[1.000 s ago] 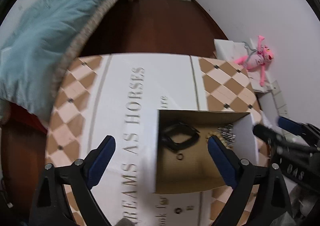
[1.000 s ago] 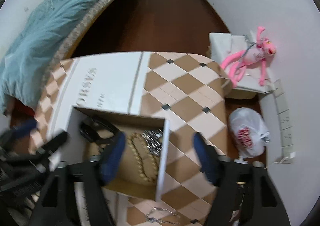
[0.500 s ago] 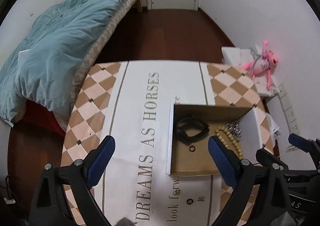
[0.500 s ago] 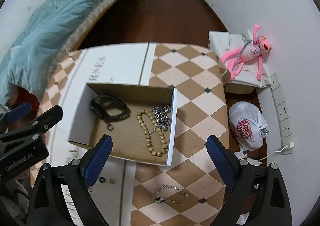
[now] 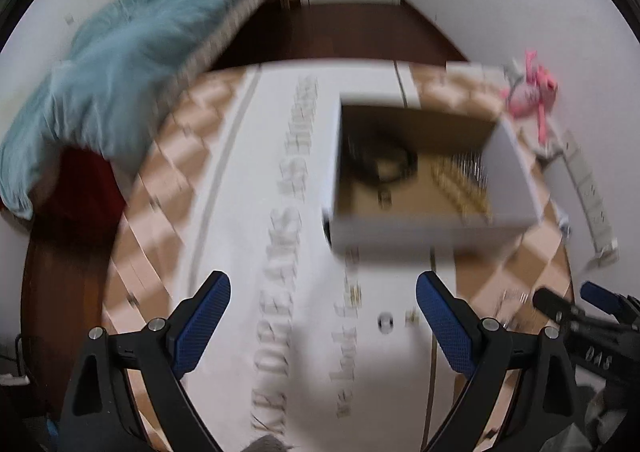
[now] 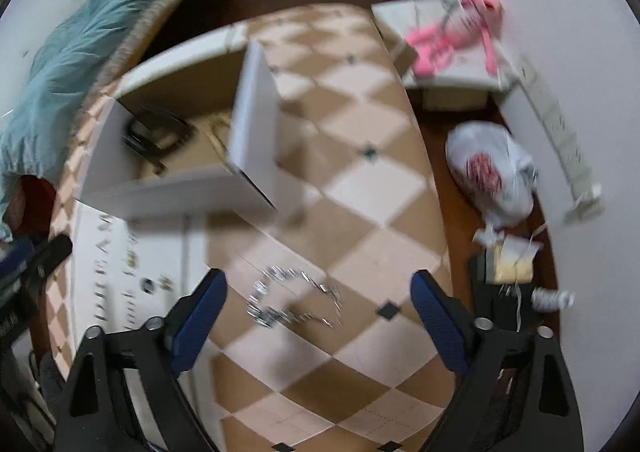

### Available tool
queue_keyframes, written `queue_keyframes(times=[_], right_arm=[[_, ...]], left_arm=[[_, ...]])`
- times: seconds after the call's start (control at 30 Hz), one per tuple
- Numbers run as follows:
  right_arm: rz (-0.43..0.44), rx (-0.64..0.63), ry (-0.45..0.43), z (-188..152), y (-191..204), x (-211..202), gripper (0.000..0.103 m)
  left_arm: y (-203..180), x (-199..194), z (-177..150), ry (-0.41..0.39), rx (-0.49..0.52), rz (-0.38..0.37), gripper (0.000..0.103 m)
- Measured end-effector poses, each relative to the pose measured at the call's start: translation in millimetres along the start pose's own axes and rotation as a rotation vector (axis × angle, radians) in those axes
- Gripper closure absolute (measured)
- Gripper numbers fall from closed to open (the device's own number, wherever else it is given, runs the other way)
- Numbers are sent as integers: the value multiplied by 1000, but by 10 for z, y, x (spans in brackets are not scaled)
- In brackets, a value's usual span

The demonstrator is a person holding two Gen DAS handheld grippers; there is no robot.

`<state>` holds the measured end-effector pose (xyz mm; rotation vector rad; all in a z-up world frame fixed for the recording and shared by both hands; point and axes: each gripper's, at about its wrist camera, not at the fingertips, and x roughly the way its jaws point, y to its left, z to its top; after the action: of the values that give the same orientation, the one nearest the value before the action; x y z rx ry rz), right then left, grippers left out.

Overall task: Organize jewelry
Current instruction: 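Grasp the thin silver chain necklace with the right gripper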

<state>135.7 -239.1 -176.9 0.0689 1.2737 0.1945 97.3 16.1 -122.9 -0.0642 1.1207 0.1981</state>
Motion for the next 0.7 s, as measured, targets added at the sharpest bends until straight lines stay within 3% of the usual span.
queue_keyframes(times=[0.07,0.17,0.23,0.3,0.4,0.47,0.6,0.63,0.67,0.7], right_arm=[[5,27,27,-101,-82,154,28],[20,36,-11,-219,-118,177,31],[74,10,-41,-264,-76,114,31],[93,-67,-70,-316,51,57,31],[53,-198,-69,-396,306,108,34],[21,-251,-52,-450,422,196,46],[-58,-302,-108,-514,505,229,59],[-44,-289,-109,-502,491,226,79],[-43,-288,-110,-492,493,218,91],[-46,-290,-107,-489,506,214,92]], left_arm=[[-40,86,-120,25,3,4,8],[-57,163,-240,46,13,23,8],[-41,176,-291,52,8,31,8],[-22,191,-319,57,3,37,8],[-17,224,-369,60,13,52,8],[-8,256,-411,69,14,60,8],[23,304,-459,83,12,65,8],[29,311,-472,87,11,65,8],[33,315,-482,90,11,66,8],[36,322,-483,91,11,64,8]])
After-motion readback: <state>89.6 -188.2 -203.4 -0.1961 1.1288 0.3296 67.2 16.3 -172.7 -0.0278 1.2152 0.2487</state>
